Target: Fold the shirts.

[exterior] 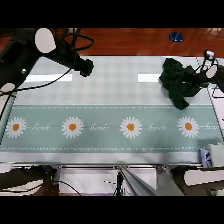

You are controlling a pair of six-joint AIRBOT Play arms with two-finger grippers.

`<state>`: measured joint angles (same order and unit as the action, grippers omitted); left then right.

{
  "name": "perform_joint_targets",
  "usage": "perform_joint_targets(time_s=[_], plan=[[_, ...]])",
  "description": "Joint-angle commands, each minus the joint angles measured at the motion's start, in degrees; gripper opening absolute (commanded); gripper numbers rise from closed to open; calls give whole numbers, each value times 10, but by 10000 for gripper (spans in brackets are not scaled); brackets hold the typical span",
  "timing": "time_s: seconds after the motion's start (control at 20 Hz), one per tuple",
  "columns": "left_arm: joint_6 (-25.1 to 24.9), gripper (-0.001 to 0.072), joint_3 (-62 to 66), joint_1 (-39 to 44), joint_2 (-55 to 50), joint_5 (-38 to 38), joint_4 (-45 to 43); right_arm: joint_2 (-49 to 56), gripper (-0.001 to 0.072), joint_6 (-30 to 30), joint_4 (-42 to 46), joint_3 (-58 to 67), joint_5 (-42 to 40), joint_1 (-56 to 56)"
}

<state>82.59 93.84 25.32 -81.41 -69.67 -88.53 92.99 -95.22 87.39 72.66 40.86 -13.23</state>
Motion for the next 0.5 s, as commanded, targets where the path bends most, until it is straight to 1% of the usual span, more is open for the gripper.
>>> perform_joint_targets(time_s=[0.0,0.05,0.1,0.2,0.3,0.35,0.45], plan=[[2,581,1,0,17,1,0,40,335,12,-34,0,35,-1],[2,581,1,0,23,1,0,43,133,22,-33,0,47,-1],[2,581,1,-1,28,0,-6,40,34,45,-33,2,57,-2],[2,581,1,-1,39,0,-20,19,34,91,-33,23,91,-2],[2,581,1,-1,55,0,-22,-34,33,131,-50,57,119,-1],[2,581,1,-1,65,-3,-22,-67,33,151,-68,74,123,-1],[3,581,1,-1,89,-22,-23,-146,33,185,-151,106,118,-2]])
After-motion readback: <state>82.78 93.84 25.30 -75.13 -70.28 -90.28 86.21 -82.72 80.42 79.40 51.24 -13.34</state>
